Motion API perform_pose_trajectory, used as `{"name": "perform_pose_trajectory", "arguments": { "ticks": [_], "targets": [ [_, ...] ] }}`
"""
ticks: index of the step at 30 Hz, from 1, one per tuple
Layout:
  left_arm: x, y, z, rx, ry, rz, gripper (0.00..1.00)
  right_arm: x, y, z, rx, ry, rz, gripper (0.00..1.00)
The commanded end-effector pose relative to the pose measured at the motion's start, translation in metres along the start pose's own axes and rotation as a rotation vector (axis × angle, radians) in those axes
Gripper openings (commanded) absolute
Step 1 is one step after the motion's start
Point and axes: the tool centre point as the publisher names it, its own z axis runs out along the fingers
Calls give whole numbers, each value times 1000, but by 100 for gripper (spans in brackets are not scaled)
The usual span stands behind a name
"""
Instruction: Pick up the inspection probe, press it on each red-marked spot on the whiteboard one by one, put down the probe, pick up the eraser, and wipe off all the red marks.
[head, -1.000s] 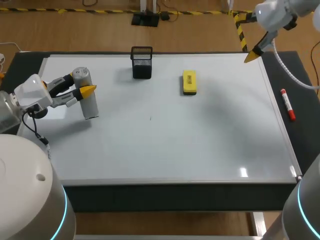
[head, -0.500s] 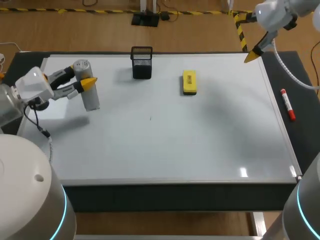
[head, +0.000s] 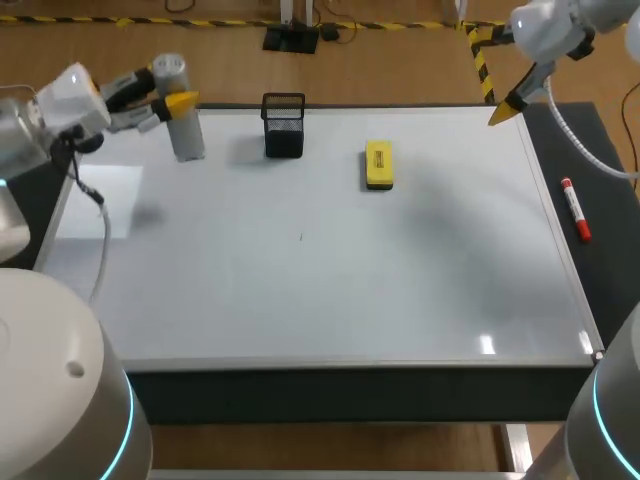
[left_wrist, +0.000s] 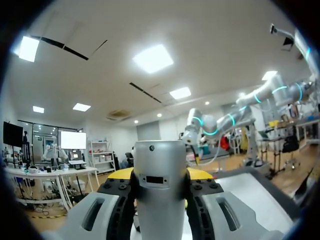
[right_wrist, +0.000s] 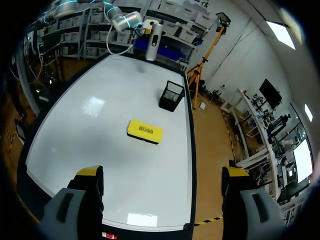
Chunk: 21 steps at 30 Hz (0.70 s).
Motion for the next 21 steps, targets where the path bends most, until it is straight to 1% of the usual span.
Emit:
{"name": "perform_pose_trajectory", "arguments": {
  "ticks": [1,7,11,21],
  "targets": [
    [-22,-3,24,-3,98,8,0,0,0,0,4,2,-1,100],
    [-30,-5,54,-3,152,2,0,0,0,0,4,2,-1,100],
    [-36,-3,70,21,197,-30,0,0,0,0,4,2,-1,100],
    [-39,-2,107,49,247,-47,0,0,0,0,4,2,-1,100]
  ]
}}
